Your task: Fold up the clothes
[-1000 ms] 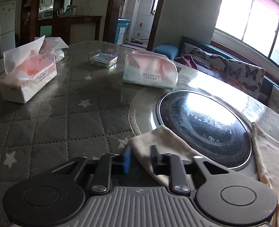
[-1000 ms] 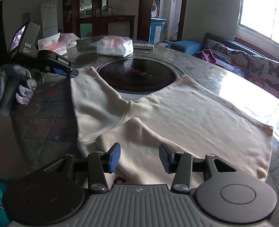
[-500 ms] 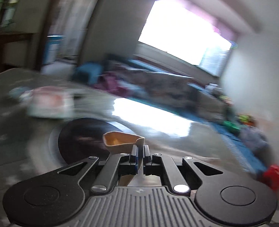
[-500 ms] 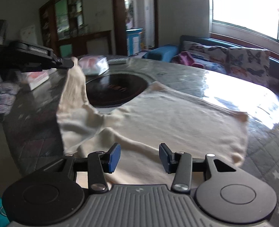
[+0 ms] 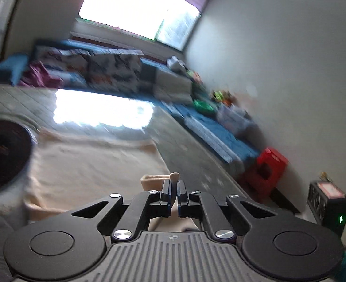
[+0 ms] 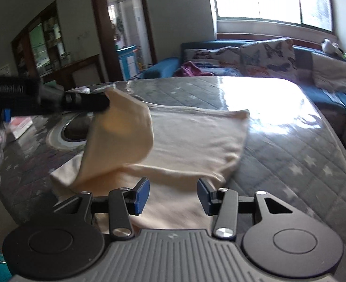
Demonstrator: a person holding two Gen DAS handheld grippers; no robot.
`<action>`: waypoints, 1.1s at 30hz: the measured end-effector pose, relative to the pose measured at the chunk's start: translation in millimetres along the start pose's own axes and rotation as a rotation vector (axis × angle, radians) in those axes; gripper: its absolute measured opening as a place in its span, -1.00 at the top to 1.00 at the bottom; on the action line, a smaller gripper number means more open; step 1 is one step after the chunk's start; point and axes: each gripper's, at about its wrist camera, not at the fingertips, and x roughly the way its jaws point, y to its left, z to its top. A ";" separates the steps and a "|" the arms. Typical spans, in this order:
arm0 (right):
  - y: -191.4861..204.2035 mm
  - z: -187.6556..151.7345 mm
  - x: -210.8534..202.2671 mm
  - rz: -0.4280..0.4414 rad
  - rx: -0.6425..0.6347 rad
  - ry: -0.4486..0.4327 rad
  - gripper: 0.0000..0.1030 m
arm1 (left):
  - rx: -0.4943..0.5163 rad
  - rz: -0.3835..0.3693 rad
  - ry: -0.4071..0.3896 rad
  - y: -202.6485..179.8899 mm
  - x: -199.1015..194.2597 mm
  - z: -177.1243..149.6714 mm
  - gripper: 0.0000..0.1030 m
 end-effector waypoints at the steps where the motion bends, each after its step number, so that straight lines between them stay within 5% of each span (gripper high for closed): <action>1: -3.5 -1.7 -1.3 -0.009 0.010 0.002 0.12 | 0.006 -0.010 0.019 -0.7 3.5 -4.9 0.90; 4: -12.3 -5.0 -3.8 -0.025 0.042 0.004 0.12 | 0.032 -0.015 0.069 -3.6 12.4 -18.0 0.84; 9: -19.9 -4.4 -5.2 -0.034 0.081 0.002 0.12 | 0.043 -0.033 0.118 3.4 12.5 -28.6 0.47; 22: 1.7 -1.5 22.5 0.021 0.037 0.063 0.25 | 0.088 0.207 0.083 71.7 -44.4 -42.5 0.36; 26: 3.9 -0.6 32.6 0.009 0.038 0.080 0.39 | 0.053 0.238 0.093 88.7 -53.1 -49.7 0.34; 30: 10.3 1.9 33.3 -0.028 -0.003 0.070 0.84 | 0.035 0.240 0.101 93.7 -51.8 -54.6 0.31; 33: 16.3 4.6 30.0 -0.059 -0.041 0.051 0.93 | 0.029 0.239 0.103 96.2 -51.0 -56.9 0.31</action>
